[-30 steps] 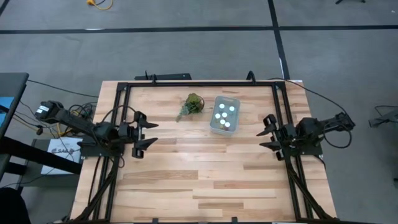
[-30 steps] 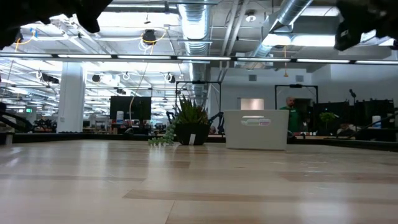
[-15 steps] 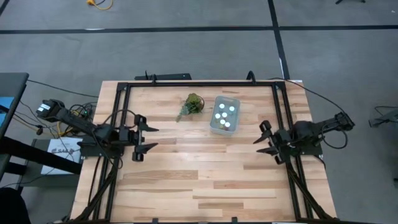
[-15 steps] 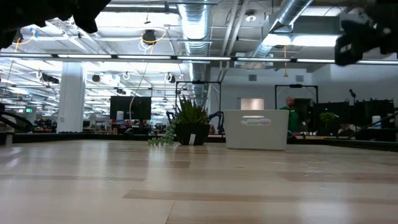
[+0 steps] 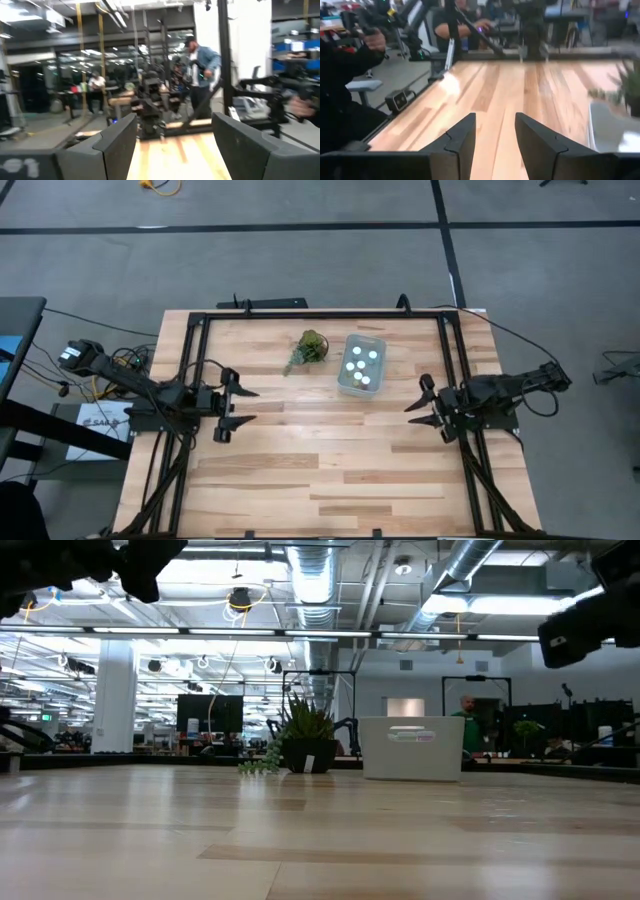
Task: Pick and place pill bottles into a basket
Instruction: Return to Home Position
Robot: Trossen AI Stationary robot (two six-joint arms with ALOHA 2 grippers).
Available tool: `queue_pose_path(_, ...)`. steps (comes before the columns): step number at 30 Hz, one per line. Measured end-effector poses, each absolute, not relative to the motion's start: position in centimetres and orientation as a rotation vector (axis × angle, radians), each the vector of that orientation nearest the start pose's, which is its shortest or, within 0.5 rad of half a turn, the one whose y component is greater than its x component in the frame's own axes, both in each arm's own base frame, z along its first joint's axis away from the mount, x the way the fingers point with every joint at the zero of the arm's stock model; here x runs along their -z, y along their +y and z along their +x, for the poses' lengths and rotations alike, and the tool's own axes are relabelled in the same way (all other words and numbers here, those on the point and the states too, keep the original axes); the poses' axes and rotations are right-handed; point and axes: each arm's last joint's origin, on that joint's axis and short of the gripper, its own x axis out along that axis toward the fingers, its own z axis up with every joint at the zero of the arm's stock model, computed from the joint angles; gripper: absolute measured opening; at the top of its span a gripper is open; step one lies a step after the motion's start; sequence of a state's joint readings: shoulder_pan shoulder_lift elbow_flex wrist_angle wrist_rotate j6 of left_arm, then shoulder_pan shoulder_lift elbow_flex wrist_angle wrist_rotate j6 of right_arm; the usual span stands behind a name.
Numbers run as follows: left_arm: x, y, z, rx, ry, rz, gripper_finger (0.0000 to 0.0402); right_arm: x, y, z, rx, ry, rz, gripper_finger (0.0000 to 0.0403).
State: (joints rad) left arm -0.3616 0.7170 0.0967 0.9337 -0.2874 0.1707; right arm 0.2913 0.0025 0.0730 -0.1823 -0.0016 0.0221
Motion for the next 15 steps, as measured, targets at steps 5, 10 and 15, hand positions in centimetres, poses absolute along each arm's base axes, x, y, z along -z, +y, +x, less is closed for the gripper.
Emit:
queue_pose_path(5, -20.6, -4.7, 14.1, 0.124, -0.233, 0.056, 0.0247, -16.9, 2.6, 8.5, -0.278, 0.205, 0.079, 0.0129)
queue_pose_path(10, -20.1, -4.9, 14.2, 0.218, -0.188, 0.076, 0.0247, -16.9, 2.6, 8.5, -0.27, 0.216, 0.152, 0.0129)
queue_pose_path(15, -20.0, -4.9, 13.4, 0.293, -0.163, 0.099, 0.0247, -16.9, 2.5, 8.5, -0.255, 0.227, 0.267, 0.0129)
